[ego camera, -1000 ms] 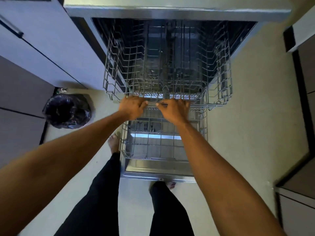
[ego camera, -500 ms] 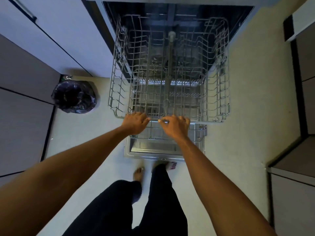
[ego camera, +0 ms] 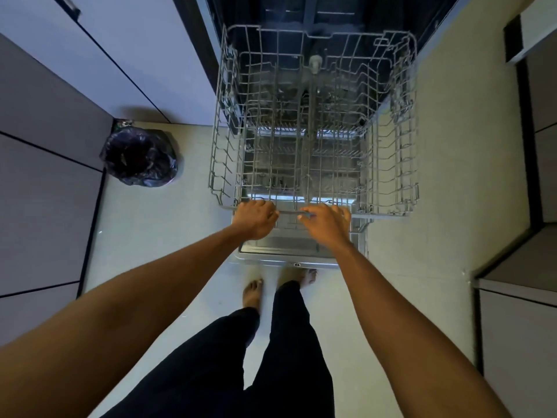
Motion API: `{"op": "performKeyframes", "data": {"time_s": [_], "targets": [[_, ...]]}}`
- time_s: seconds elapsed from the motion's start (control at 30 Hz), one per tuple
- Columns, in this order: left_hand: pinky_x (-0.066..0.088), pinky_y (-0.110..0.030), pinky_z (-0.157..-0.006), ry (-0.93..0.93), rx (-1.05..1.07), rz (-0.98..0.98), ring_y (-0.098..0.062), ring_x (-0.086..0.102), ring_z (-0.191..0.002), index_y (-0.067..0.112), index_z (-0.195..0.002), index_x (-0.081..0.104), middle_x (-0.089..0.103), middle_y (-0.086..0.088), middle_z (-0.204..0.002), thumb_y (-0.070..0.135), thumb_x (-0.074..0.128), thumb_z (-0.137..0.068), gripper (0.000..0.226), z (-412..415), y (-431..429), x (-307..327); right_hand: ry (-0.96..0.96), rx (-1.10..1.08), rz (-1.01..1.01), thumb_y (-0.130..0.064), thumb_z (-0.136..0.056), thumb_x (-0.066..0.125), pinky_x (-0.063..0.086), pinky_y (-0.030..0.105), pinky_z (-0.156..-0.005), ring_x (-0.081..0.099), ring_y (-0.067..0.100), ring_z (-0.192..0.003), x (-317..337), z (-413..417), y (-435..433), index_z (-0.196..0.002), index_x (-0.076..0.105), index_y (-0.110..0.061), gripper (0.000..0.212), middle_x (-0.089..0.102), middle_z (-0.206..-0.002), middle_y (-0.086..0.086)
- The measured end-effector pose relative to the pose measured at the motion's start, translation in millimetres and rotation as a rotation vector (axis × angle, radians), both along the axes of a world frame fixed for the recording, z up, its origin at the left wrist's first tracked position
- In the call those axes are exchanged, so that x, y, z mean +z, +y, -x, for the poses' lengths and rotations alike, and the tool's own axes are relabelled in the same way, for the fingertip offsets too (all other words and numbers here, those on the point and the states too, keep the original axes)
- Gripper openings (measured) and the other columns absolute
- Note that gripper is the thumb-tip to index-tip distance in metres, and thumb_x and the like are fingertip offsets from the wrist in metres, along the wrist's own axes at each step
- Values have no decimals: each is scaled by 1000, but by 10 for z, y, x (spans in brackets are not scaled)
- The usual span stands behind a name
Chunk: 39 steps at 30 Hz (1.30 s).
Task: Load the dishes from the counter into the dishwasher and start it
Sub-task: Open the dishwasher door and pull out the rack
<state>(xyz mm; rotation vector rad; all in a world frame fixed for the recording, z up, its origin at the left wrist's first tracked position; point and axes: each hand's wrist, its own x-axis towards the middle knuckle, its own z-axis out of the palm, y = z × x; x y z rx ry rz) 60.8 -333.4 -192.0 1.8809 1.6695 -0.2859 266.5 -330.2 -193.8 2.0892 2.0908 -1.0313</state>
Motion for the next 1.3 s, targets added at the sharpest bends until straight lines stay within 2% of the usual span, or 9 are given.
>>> {"op": "performKeyframes", "data": {"time_s": [0.4,0.53,0.67,0.73,0.83,0.93,1.03,1.17,1.3], "targets": [[36,-43,-98,-66,59,36,-23,52,-113,22,-121,58,57,-5,-124,45,32,-104,39,46,27,-43,-38,57,124,-55,-94,57,24,38,-102,49,23,-124,56,13,141,-121,68,-41,32,69,-119,-10],[43,-34,-83,-146,151,29,-16,57,-100,21,-115,66,63,-1,-116,41,44,-102,33,32,45,21,23,88,262,-68,-89,55,23,42,-108,45,26,-134,99,-47,245,-120,69,-42,43,66,-131,-10],[47,-29,-73,-314,404,28,-17,64,-90,16,-108,70,69,-3,-99,27,53,-100,22,67,118,192,69,129,344,-68,-88,56,23,46,-110,51,23,-129,180,-93,336,-121,69,-39,46,65,-132,-9],[43,-18,-66,-340,469,0,-12,61,-81,14,-106,71,70,-4,-97,23,55,-99,20,145,129,307,111,75,372,-61,-88,62,34,45,-110,58,22,-121,247,-82,383,-113,73,-34,38,69,-124,-8],[37,-9,-60,-349,497,-39,-8,60,-76,14,-100,72,71,-3,-94,20,56,-98,17,353,146,505,162,-26,366,-46,-91,65,52,37,-92,67,25,-104,402,31,491,-101,76,-27,24,73,-110,-3],[46,-21,-76,-377,556,-71,-14,64,-90,16,-95,73,73,-4,-103,15,59,-95,15,712,130,686,193,18,334,-36,-93,65,51,33,-84,68,28,-99,565,304,613,-99,78,-19,22,74,-102,6],[52,-33,-82,-364,606,-91,-23,67,-87,15,-92,74,74,-6,-93,18,59,-91,15,1158,69,842,211,88,309,-34,-94,66,52,32,-85,68,24,-96,722,691,708,-101,79,-17,23,75,-102,7],[55,-35,-83,-427,656,-120,-21,67,-80,20,-89,71,73,-6,-89,14,56,-86,16,1828,-24,936,233,122,253,-30,-93,66,44,26,-71,63,17,-74,889,1308,767,-92,78,-14,19,73,-82,6],[56,-35,-84,-438,701,-159,-24,69,-87,20,-93,71,74,-6,-91,15,58,-89,14,2725,-176,967,167,184,195,-28,-90,66,44,27,-69,62,16,-70,1015,2152,741,-79,73,-23,14,67,-70,0]]}}
